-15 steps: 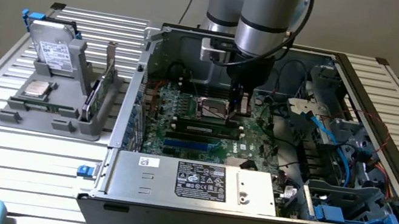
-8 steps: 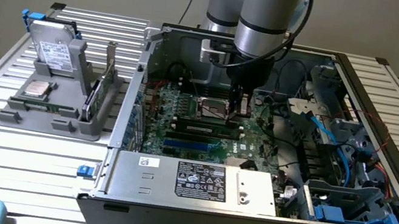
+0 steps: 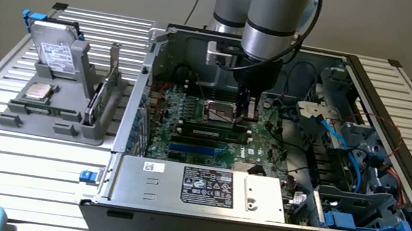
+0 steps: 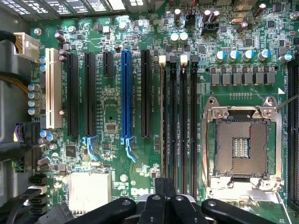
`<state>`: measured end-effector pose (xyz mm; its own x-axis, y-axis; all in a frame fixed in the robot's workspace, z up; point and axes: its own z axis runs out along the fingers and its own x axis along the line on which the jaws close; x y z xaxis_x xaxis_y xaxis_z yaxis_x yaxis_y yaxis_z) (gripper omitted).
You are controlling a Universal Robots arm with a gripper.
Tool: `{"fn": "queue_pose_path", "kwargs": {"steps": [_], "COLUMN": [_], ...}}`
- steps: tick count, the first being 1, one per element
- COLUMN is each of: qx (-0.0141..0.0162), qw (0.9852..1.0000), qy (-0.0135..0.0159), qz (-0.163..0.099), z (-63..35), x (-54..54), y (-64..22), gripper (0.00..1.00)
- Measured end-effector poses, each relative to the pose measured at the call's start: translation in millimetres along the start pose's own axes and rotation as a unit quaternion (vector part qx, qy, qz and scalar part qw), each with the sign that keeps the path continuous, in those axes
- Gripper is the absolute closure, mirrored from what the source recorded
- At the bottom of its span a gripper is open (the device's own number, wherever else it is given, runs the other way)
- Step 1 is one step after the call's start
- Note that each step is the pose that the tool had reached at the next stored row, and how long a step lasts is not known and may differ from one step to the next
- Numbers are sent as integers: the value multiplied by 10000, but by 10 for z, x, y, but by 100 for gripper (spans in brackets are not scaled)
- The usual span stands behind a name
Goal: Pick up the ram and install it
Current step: 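Press down the ram until it locks into place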
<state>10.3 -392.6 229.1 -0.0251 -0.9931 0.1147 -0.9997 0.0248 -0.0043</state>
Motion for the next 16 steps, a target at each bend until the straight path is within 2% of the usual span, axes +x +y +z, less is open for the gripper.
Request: {"fn": "queue_pose_path", "kwargs": {"steps": [16], "qx": [0], "qw": [10000], "qy": [0], "qz": [0], "z": [41], "x": [-5], "y": [0], "gripper": [89]}}
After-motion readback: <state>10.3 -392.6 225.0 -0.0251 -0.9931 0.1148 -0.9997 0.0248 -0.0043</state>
